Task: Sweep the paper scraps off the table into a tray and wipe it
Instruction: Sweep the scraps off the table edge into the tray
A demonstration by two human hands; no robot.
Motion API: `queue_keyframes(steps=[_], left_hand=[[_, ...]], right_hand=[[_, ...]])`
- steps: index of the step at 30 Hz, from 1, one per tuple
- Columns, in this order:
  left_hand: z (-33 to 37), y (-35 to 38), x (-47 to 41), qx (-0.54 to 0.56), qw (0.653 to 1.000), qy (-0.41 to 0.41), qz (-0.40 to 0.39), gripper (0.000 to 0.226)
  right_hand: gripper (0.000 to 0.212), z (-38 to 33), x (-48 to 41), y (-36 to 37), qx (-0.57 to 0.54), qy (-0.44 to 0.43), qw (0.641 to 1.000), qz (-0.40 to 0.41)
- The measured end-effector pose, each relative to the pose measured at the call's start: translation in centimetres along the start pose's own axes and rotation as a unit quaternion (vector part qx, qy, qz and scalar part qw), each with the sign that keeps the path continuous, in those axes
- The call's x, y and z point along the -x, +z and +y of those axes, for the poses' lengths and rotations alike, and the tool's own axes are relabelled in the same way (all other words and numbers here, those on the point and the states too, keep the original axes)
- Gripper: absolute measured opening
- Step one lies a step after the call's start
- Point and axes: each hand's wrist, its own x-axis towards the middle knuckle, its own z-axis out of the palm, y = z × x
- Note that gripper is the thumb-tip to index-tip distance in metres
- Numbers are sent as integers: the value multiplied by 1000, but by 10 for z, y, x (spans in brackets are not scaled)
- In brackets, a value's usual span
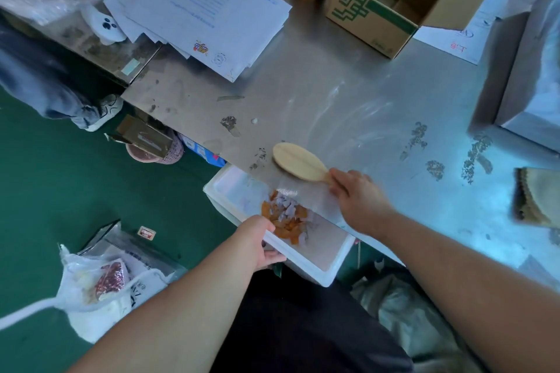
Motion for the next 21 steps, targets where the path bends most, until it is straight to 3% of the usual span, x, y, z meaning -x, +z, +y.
queue_keyframes(steps=[6, 14, 21], left_hand=[[-3, -2, 5, -20, 1000, 10, 0, 21], [-2, -5, 8, -22, 1000, 7, -3, 19], [-1, -3, 5, -35, 999, 11, 2, 17]], right_hand=[[29, -11, 50, 29, 29, -1, 999, -13], [33, -9, 79, 35, 51, -7, 999, 19], [20, 30, 54, -19, -3, 64, 986, 156]])
